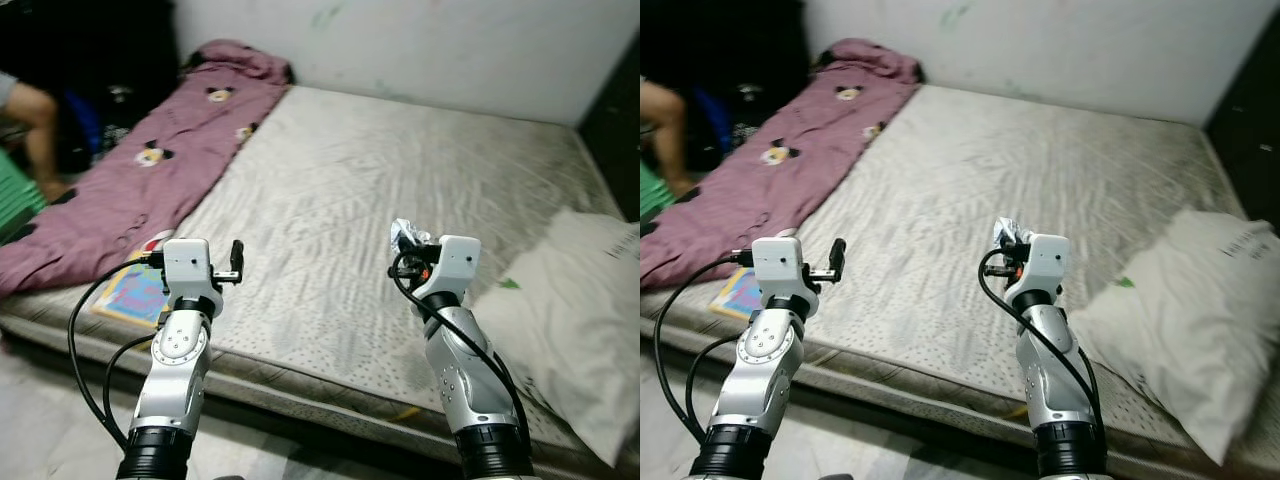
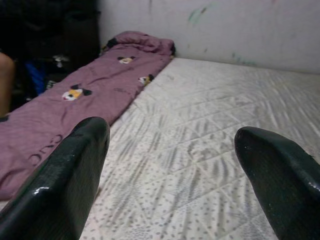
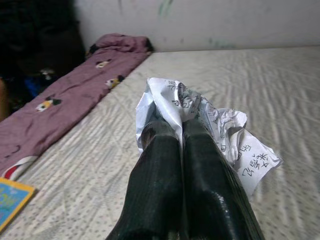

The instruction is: Clean up the room

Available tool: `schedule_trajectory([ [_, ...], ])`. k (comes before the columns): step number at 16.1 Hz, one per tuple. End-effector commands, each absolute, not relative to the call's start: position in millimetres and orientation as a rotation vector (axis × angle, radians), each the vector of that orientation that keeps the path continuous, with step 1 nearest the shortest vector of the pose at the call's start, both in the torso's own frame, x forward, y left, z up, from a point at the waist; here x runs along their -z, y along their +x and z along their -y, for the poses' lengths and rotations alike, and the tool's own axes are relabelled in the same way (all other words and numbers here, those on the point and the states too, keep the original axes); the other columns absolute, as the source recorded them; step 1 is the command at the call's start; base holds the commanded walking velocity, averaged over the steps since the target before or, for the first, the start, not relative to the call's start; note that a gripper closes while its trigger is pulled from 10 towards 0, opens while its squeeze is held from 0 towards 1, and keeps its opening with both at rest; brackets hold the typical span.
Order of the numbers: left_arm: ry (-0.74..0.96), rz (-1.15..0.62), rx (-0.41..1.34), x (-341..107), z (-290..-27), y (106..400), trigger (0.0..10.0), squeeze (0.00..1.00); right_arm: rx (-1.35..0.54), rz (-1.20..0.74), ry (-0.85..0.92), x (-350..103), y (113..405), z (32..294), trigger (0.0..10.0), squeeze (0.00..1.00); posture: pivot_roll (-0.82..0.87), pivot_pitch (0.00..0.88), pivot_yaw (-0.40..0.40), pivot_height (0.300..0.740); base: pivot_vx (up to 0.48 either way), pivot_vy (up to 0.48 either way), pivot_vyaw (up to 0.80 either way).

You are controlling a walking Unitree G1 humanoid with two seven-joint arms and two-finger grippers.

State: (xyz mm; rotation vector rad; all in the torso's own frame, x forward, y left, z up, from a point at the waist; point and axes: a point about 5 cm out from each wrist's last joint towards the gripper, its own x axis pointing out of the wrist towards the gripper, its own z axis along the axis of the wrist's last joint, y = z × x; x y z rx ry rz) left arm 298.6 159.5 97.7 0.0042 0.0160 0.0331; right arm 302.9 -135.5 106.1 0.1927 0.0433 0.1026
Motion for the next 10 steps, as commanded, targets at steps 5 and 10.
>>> schedule_trajectory([
  [5, -0.024, -0.018, -0.067, -102.6, -158.4, 301.5, 10.0, 0.0, -0.103, -0.054, 0.188, -104.4, 303.6, 136.7, 10.0, 0.0, 0.01, 0.0, -0.021, 0.74, 0.0, 0.0, -0.8],
  [10, 0.006, -0.003, -0.09, -103.8, -163.1, 302.7, 10.0, 0.0, -0.121, -0.04, 0.16, -107.6, 305.6, 134.8, 10.0, 0.0, 0.0, 0.0, -0.022, 0.74, 0.0, 0.0, -0.58],
])
